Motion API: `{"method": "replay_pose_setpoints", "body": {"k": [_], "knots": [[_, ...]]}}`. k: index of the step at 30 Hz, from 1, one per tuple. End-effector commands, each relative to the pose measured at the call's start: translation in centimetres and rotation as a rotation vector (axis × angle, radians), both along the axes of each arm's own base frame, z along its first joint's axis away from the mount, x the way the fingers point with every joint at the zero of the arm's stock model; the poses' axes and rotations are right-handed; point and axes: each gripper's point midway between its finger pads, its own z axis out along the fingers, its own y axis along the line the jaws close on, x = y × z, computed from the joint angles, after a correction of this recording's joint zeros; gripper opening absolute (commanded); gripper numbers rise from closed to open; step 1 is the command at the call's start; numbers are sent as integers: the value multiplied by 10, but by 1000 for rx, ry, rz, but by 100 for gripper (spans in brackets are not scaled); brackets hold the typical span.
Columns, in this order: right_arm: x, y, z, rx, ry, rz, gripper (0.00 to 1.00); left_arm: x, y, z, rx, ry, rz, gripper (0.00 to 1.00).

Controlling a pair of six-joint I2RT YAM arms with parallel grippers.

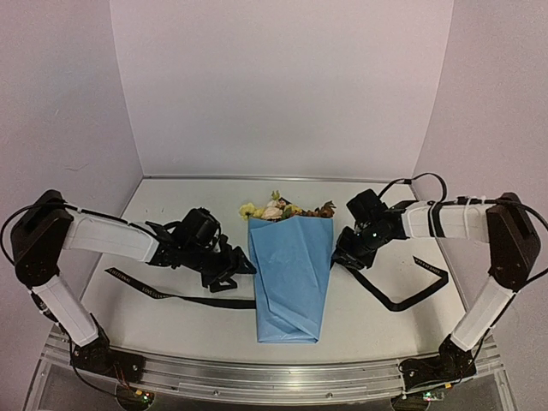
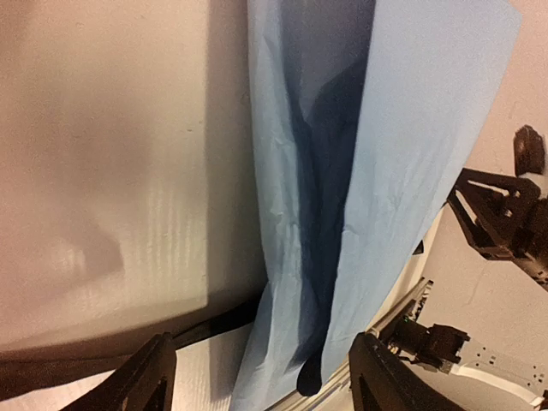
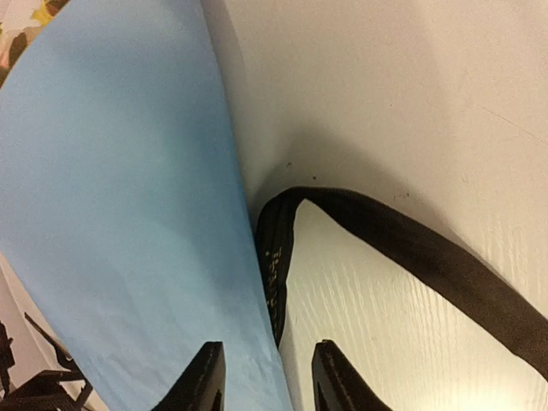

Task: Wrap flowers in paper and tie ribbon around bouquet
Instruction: Place the folded bouquet on the ribbon, then pick up the left side of the ribbon at the center of the board.

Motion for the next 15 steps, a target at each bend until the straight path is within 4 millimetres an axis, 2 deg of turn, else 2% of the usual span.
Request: {"method": "replay_pose_setpoints", "body": {"k": [1,5,8,11,15], "knots": [[-25,-20,18,-73,0,91,42,4,65,4,241,0,253,76],[-39,-37,28,-127,-21,125,50,-10,131,1,400,68,555,81],[-47,-43,31,-149,-31,155,51,-28,167,-2,464,113,687,82],[-56,-43,31,-148,-21,193,51,-34,186,-3,484,114,772,83],[-64,-23,27,-93,16,265,51,-34,193,-13,470,134,828,83]]}}
